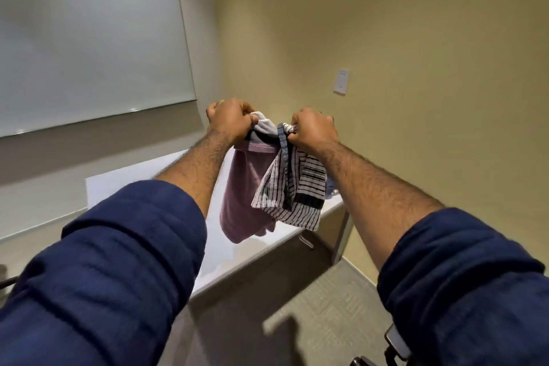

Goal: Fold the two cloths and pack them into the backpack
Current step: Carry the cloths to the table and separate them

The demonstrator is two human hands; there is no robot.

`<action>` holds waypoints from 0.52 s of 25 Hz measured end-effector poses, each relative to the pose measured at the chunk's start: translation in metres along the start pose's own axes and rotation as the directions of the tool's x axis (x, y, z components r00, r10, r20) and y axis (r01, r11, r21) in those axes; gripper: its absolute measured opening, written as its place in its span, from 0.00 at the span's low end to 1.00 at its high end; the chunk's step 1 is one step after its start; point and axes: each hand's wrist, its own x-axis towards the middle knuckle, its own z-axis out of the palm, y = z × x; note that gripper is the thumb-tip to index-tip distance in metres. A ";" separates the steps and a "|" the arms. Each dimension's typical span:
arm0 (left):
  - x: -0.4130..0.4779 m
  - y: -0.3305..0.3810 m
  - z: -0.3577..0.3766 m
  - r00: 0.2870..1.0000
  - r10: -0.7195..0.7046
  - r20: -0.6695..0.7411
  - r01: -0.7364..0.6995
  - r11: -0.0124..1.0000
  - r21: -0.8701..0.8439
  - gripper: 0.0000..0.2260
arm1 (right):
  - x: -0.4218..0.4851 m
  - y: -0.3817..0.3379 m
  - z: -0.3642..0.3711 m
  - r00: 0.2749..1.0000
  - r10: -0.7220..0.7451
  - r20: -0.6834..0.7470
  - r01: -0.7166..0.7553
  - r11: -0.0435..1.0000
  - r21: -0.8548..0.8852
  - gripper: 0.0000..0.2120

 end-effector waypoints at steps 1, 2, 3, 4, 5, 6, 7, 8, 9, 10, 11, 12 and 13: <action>0.010 -0.017 -0.002 0.999 -0.027 -0.017 0.027 0.999 0.017 0.08 | 0.019 -0.010 0.011 0.999 -0.030 0.011 0.030 0.999 0.014 0.05; 0.019 -0.033 -0.004 0.998 -0.052 -0.035 0.053 0.998 0.033 0.08 | 0.037 -0.019 0.022 0.998 -0.060 0.021 0.060 0.998 0.030 0.04; 0.029 -0.049 -0.006 0.995 -0.078 -0.056 0.081 0.995 0.052 0.08 | 0.057 -0.030 0.034 0.995 -0.095 0.031 0.094 0.994 0.050 0.04; 0.038 -0.063 -0.008 0.992 -0.100 -0.076 0.105 0.992 0.068 0.07 | 0.075 -0.039 0.045 0.991 -0.129 0.040 0.126 0.990 0.069 0.04; 0.046 -0.077 -0.010 0.988 -0.121 -0.096 0.129 0.988 0.081 0.07 | 0.092 -0.049 0.056 0.985 -0.165 0.045 0.161 0.983 0.083 0.05; 0.055 -0.089 -0.014 0.983 -0.143 -0.118 0.154 0.984 0.091 0.07 | 0.110 -0.059 0.065 0.977 -0.206 0.048 0.201 0.975 0.095 0.05; 0.065 -0.099 -0.018 0.976 -0.165 -0.139 0.179 0.979 0.100 0.07 | 0.128 -0.068 0.073 0.968 -0.245 0.051 0.239 0.965 0.107 0.06; 0.076 -0.110 -0.022 0.968 -0.188 -0.165 0.208 0.972 0.113 0.07 | 0.146 -0.080 0.080 0.957 -0.286 0.051 0.278 0.953 0.120 0.06; 0.086 -0.121 -0.026 0.959 -0.208 -0.193 0.234 0.965 0.122 0.07 | 0.162 -0.091 0.086 0.944 -0.325 0.049 0.317 0.939 0.133 0.07; 0.095 -0.134 -0.030 0.949 -0.228 -0.218 0.259 0.958 0.126 0.07 | 0.176 -0.102 0.092 0.931 -0.361 0.047 0.351 0.925 0.147 0.07; 0.104 -0.146 -0.035 0.940 -0.243 -0.241 0.280 0.951 0.131 0.07 | 0.190 -0.114 0.098 0.919 -0.392 0.042 0.381 0.910 0.164 0.08; 0.114 -0.158 -0.039 0.932 -0.252 -0.260 0.295 0.946 0.137 0.07 | 0.203 -0.125 0.105 0.909 -0.417 0.028 0.406 0.897 0.176 0.08; 0.126 -0.170 -0.042 0.923 -0.263 -0.280 0.312 0.939 0.145 0.07 | 0.218 -0.137 0.111 0.898 -0.440 0.015 0.431 0.885 0.179 0.08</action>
